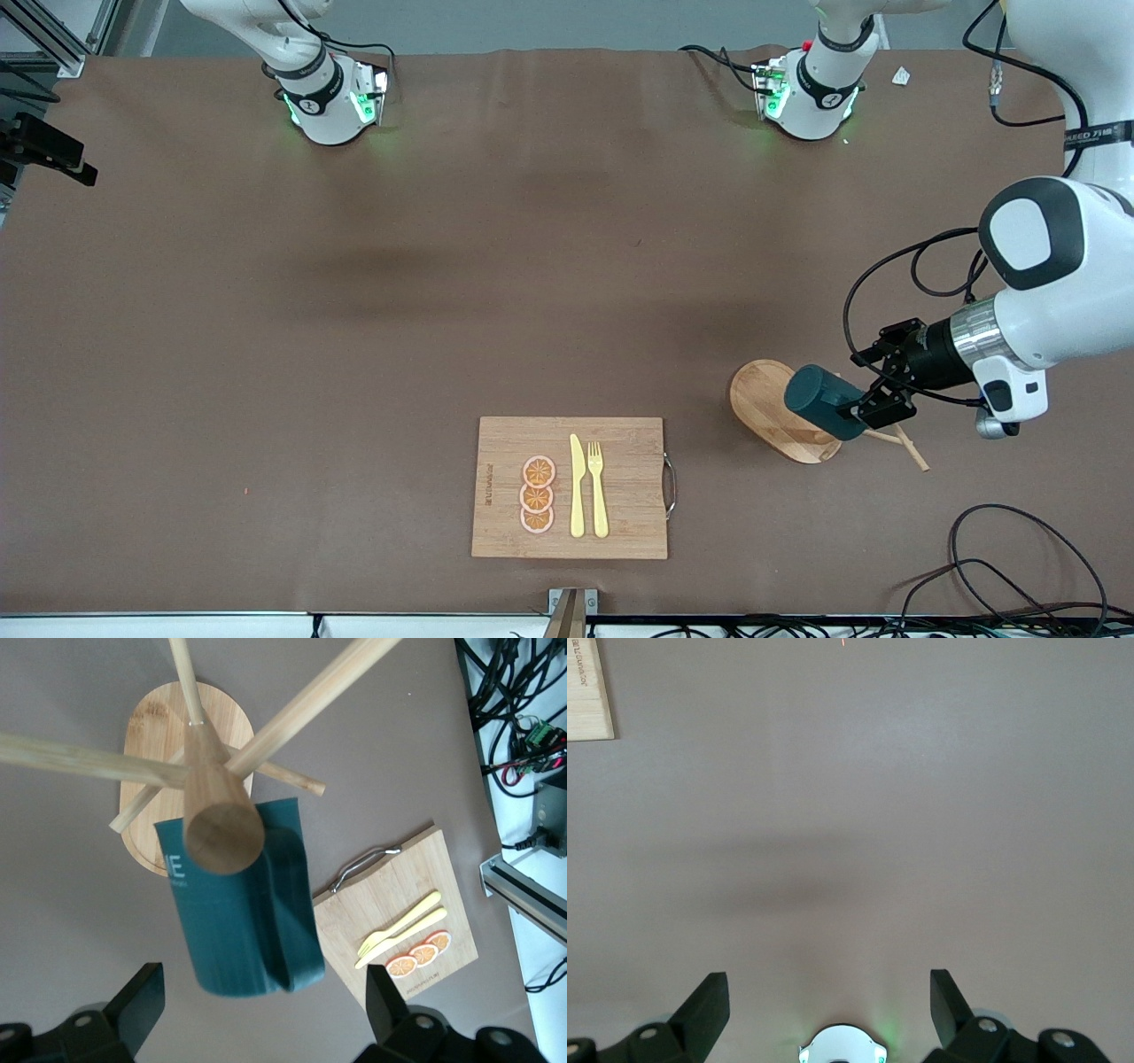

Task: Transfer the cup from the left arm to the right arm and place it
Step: 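Close the left gripper on the teal mug body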

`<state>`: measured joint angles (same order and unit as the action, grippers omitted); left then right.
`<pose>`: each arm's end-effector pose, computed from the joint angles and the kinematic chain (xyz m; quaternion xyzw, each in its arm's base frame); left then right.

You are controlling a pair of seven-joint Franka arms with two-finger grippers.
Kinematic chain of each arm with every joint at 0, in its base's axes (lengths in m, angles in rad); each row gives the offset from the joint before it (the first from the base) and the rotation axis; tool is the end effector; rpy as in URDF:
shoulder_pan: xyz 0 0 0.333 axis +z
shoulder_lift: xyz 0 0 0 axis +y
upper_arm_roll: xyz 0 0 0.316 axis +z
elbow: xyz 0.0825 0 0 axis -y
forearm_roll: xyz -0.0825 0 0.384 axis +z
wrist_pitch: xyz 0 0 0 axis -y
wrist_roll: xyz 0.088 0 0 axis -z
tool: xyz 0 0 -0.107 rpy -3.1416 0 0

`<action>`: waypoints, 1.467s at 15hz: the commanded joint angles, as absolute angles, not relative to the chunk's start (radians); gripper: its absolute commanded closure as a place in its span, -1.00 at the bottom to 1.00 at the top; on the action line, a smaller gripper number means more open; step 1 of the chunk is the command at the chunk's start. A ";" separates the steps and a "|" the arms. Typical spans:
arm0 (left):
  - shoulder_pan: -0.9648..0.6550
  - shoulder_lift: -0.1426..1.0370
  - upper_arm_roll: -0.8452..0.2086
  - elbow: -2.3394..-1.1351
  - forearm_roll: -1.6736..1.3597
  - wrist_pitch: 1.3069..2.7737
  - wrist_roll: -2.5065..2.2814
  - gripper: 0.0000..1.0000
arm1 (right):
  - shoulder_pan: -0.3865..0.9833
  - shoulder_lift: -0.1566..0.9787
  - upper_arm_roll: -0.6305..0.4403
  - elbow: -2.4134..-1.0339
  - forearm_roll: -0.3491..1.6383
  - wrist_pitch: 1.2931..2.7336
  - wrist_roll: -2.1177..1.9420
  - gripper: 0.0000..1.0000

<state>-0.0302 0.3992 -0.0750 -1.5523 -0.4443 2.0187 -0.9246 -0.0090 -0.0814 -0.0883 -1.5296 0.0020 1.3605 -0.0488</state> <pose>0.6774 -0.0898 0.4318 0.8545 0.4713 -0.0779 0.2039 0.5034 -0.0512 0.6690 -0.9987 0.0238 0.0435 0.0078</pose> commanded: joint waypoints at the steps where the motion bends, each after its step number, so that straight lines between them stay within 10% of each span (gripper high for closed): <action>1: -0.057 0.436 -0.072 -1.505 -0.375 2.011 -0.985 -1.00 | -0.018 -0.087 -0.080 -1.529 0.012 1.356 -0.049 -1.00; 22: -0.064 0.526 -0.074 -1.460 -0.319 2.008 -1.045 -0.99 | -0.020 -0.087 -0.080 -1.529 0.009 1.367 -0.055 -1.00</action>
